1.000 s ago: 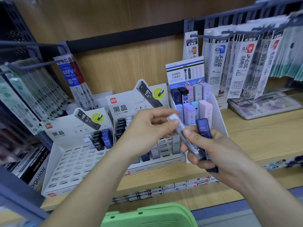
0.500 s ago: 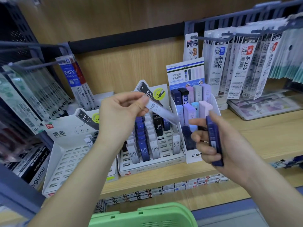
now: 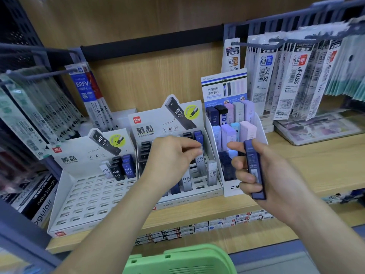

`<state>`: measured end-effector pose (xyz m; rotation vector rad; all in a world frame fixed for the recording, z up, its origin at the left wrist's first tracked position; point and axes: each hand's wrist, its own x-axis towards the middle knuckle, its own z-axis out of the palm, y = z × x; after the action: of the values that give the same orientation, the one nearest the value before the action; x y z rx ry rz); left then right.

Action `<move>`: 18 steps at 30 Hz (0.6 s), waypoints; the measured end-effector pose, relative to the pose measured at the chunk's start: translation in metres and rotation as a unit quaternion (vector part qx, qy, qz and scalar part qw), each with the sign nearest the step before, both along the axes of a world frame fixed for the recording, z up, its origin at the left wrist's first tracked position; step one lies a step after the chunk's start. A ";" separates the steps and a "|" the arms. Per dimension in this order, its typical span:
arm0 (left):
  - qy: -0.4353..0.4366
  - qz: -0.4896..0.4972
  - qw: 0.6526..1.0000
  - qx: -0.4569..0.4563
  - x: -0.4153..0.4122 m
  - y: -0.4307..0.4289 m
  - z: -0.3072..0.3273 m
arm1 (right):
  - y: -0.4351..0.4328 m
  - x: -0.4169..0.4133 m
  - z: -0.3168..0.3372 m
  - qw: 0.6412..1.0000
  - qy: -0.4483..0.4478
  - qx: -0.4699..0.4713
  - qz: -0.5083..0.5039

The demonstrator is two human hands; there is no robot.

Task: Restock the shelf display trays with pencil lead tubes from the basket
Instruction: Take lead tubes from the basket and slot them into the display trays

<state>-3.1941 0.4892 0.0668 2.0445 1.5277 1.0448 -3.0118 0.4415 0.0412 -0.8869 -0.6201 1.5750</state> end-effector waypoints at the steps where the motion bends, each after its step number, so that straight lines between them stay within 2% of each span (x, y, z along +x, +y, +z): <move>1: -0.002 -0.003 1.000 -0.001 0.000 0.000 0.000 | 0.000 0.000 0.000 1.000 0.000 0.000 0.001; 11: 0.039 -0.038 0.998 0.002 0.004 0.001 -0.001 | 0.000 -0.002 0.000 1.000 0.000 -0.001 0.004; 18: 0.138 -0.050 0.988 0.042 0.006 0.002 0.006 | -0.003 -0.005 0.003 0.999 -0.038 0.010 -0.001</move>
<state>-3.1885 0.4914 0.0725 2.3806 1.5116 0.8272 -3.0169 0.4388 0.0440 -0.9345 -0.6873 1.5357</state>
